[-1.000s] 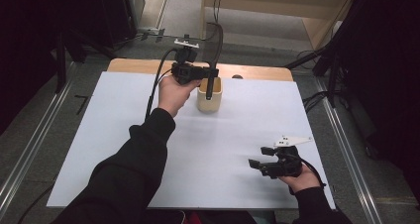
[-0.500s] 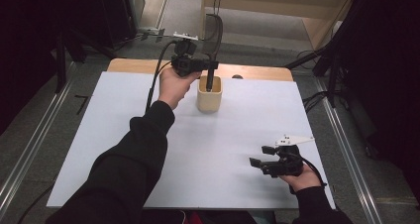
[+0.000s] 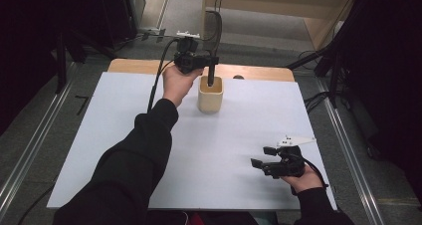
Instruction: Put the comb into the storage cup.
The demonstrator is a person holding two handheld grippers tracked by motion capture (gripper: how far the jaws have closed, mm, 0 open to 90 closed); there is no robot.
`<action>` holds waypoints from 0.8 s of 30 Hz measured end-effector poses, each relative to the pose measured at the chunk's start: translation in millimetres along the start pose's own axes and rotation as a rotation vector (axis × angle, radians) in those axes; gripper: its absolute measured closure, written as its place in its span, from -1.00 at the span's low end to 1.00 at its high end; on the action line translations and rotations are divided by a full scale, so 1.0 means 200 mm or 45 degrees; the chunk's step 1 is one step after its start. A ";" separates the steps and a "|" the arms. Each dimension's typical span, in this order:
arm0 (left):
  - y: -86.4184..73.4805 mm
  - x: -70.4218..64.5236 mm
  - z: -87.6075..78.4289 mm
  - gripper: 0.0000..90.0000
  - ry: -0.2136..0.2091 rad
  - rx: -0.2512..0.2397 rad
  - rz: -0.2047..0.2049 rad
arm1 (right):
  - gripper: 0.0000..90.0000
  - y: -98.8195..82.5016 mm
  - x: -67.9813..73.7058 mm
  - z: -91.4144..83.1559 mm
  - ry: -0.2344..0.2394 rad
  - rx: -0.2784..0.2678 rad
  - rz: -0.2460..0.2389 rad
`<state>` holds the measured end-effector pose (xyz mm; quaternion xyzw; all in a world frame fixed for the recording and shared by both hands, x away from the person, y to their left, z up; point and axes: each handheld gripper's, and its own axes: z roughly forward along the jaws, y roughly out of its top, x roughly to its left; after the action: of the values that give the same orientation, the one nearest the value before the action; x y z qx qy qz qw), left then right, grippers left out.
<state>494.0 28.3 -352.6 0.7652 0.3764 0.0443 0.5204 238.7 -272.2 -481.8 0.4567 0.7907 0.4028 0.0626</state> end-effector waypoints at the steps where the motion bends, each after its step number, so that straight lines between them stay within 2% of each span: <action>1: 0.00 0.00 0.01 0.61 0.010 -0.011 0.006 | -0.47 0.00 0.00 0.00 -0.004 -0.004 0.005; 13: -0.02 0.00 0.04 0.61 0.053 -0.068 0.040 | -0.47 0.00 -0.01 0.00 -0.002 -0.012 0.007; 18: -0.04 0.01 0.06 0.61 0.031 -0.077 0.045 | -0.47 0.00 -0.01 -0.01 -0.005 -0.010 0.003; 24: -0.07 0.03 0.07 0.61 0.046 -0.080 0.039 | -0.47 0.00 -0.01 -0.01 -0.007 -0.014 0.007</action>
<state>497.4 23.4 -372.9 0.7533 0.3723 0.0780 0.5365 239.4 -274.7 -480.9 0.4597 0.7871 0.4060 0.0662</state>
